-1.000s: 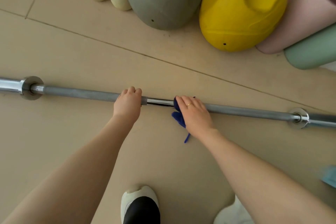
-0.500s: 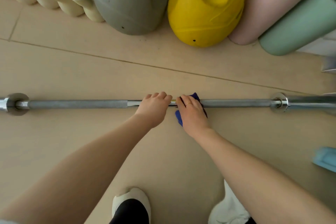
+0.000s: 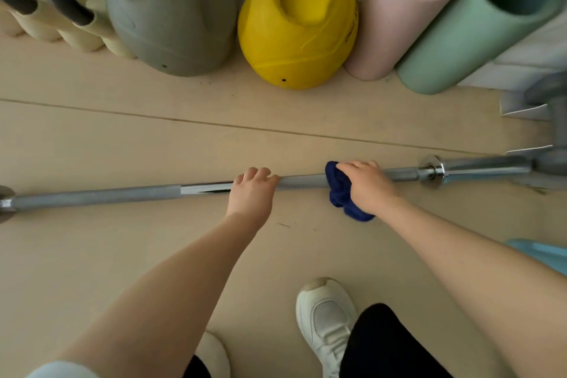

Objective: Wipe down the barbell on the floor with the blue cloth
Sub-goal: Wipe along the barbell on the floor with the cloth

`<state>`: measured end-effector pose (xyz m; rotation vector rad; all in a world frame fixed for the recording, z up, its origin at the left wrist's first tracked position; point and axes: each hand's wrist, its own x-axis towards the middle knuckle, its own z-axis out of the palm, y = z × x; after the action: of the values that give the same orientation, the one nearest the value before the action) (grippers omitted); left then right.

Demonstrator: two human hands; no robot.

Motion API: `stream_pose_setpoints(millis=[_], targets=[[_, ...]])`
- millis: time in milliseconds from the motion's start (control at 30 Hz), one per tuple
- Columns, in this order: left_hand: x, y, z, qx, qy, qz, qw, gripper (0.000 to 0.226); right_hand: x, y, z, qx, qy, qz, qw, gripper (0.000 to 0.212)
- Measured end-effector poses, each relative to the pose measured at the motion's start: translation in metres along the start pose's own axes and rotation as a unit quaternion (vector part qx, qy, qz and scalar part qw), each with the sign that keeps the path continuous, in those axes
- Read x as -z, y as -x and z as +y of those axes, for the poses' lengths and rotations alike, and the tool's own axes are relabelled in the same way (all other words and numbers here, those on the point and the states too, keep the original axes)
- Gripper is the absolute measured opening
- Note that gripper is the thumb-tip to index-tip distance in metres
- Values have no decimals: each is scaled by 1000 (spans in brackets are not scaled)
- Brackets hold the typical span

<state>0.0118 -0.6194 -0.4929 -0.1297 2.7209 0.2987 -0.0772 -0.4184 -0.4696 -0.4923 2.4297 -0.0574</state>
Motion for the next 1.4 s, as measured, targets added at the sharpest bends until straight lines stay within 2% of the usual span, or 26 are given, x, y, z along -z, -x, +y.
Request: stream_pose_setpoints(millis=[67, 167, 233, 333, 500, 567, 733, 800, 933, 1000, 1100, 1300, 1400], targets=[[-1, -2, 2, 11, 10, 12, 1000, 40, -5, -2, -17, -29, -95, 24, 995, 49], [1, -8, 8, 31, 4, 19, 999, 28, -20, -4, -43, 18, -114, 70, 991, 40], [1, -13, 11, 40, -5, 19, 999, 25, -27, -7, -49, 45, -90, 88, 991, 32], [0, -17, 11, 56, -7, 22, 998, 18, -36, -17, -34, 99, -8, 103, 990, 33], [2, -16, 15, 54, -30, 24, 998, 13, -29, -25, -7, 156, -6, 168, 973, 16], [3, -17, 16, 63, -36, 10, 997, 12, -26, -28, 2, 134, 19, 173, 976, 14], [9, -21, 17, 41, -82, 15, 996, 21, -26, -29, 2, -65, -17, 164, 984, 17], [11, -21, 20, 41, -76, -10, 996, 23, -28, -28, -10, -70, -50, 161, 983, 19], [10, -17, 23, 64, -68, -8, 996, 22, -36, -26, -35, -29, -96, 146, 984, 21], [9, -17, 24, 75, -64, -8, 995, 23, -37, -27, -28, -5, -90, 150, 985, 20], [10, -20, 25, 89, -58, -5, 994, 26, -35, -29, 1, 76, -45, 163, 983, 16], [9, -21, 23, 98, -75, -8, 992, 27, -22, -27, 82, -65, -56, 180, 980, 12], [10, -20, 26, 115, -58, -12, 992, 27, -14, -30, 81, -127, -94, 178, 971, 17]])
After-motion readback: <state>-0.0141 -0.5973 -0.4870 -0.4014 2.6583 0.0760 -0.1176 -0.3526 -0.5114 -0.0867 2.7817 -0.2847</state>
